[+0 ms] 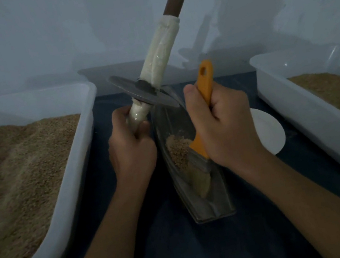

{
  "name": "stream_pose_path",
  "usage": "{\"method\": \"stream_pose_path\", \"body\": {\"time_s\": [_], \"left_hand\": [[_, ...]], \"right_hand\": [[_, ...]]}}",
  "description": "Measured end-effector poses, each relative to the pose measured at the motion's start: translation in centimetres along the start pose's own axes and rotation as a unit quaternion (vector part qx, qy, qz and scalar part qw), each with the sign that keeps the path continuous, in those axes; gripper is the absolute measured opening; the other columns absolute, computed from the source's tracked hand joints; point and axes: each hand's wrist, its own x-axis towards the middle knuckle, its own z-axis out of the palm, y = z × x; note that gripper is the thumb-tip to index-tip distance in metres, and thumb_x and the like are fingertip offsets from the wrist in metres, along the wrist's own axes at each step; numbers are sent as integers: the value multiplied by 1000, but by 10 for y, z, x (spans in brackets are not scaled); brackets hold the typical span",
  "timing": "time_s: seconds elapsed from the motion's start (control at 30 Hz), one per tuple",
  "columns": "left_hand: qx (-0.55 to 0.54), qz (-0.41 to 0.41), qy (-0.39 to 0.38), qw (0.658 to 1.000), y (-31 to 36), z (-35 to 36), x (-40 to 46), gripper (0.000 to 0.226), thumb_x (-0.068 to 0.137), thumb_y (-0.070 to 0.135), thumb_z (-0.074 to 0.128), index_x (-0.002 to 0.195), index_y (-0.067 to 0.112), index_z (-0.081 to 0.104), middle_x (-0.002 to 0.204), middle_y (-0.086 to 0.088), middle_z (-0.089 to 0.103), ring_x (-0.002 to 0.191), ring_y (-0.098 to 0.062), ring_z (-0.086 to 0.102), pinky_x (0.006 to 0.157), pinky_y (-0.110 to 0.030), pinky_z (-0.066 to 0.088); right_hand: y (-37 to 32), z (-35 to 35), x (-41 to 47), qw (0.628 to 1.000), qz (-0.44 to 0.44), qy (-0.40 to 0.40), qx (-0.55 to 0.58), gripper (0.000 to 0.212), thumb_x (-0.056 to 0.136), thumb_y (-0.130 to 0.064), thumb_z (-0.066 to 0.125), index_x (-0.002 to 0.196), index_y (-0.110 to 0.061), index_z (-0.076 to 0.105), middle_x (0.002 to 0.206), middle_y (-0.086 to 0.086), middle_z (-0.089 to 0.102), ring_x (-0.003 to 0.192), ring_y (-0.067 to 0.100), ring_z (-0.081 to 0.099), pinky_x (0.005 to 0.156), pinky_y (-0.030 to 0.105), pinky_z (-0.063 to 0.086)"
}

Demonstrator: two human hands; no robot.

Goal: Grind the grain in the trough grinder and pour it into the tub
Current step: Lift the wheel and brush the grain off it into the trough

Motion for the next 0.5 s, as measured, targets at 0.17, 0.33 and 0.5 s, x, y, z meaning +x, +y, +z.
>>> {"method": "stream_pose_path", "body": {"time_s": [0.17,0.33,0.5], "left_hand": [[-8,10,2,1000,-1,-1,0,25,90,25,60,110,39,53,91,18,61,83,8,58,65,-27,41],[-2,11,6,1000,-1,-1,1,26,91,23,61,111,37,54,89,20,60,81,6,57,70,-31,42],[1,19,9,1000,0,-3,0,26,90,23,61,112,35,53,90,16,63,86,-15,62,75,-37,49]], "right_hand": [[14,7,-5,998,-11,2,-56,48,106,-21,49,61,-15,36,46,0,34,38,17,36,41,36,29],[13,7,-1,995,-58,34,-79,46,105,-18,49,60,-14,39,46,-2,34,37,13,35,41,33,27],[6,-3,3,998,-50,40,-17,48,105,-19,48,60,-20,34,45,-3,32,37,19,35,42,23,24]]}}
